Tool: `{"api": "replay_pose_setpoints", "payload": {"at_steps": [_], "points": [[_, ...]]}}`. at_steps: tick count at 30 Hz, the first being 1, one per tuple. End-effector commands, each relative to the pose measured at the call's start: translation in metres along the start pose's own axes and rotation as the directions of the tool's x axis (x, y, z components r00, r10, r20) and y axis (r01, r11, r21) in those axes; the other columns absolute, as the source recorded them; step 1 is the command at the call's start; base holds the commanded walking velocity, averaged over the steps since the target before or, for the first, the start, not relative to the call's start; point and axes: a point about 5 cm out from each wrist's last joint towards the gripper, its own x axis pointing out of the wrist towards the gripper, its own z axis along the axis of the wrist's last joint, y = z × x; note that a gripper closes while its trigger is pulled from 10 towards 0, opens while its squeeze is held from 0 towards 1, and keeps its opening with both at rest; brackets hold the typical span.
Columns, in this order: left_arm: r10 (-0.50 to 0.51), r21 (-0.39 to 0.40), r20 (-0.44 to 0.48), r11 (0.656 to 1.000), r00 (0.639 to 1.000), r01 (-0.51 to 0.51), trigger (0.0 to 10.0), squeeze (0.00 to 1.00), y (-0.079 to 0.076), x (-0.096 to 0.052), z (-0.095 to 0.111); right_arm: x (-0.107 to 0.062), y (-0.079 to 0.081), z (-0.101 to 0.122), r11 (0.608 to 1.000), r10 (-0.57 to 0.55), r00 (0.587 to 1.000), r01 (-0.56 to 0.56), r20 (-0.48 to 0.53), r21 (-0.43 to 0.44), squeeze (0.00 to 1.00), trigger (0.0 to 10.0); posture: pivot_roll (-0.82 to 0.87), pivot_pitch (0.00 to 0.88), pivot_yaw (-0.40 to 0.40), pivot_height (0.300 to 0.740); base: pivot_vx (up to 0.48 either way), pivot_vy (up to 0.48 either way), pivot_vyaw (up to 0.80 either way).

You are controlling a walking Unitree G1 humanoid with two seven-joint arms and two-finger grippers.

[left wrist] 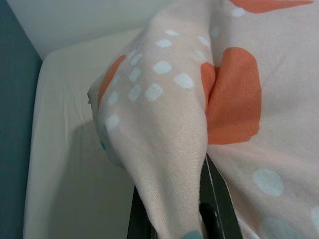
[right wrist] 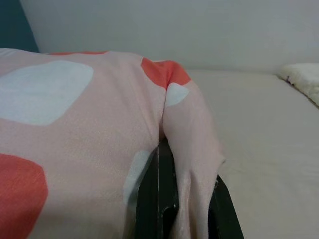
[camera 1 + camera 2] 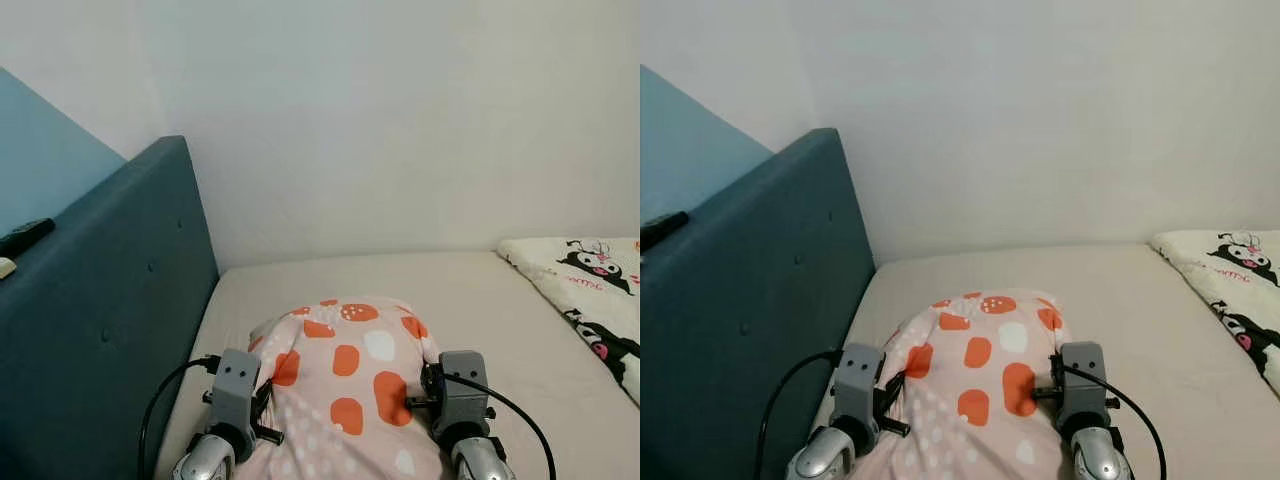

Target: Clean up the room

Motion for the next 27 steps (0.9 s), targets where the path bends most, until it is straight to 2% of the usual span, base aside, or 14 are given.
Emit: {"api": "replay_pose_setpoints", "payload": {"at_steps": [1,11,27], "points": [[0.032,-0.025,0.040,0.999,0.999,-0.031,10.0,0.00,0.0080,-0.0009,0.0058,-0.0004,-0.0004,0.0042,1.000,-0.006,0.999,0.005,0.033,0.013,0.00,10.0,0.00,0.120,0.026,0.740,0.322,0.000,0.00],[0.032,-0.033,0.046,0.999,0.998,-0.031,10.0,0.00,0.0071,-0.0005,0.0067,-0.0002,-0.0011,0.0046,1.000,-0.004,0.999,0.003,0.033,0.015,0.00,10.0,0.00,0.120,0.023,0.740,0.370,0.000,0.00],[0.049,-0.029,0.041,0.998,0.998,-0.047,10.0,0.00,0.0108,-0.0017,0.0054,0.0000,0.0010,0.0045,1.000,0.007,0.999,-0.008,0.031,0.019,0.00,10.0,0.00,0.119,0.021,0.740,0.000,0.000,0.00]]}}
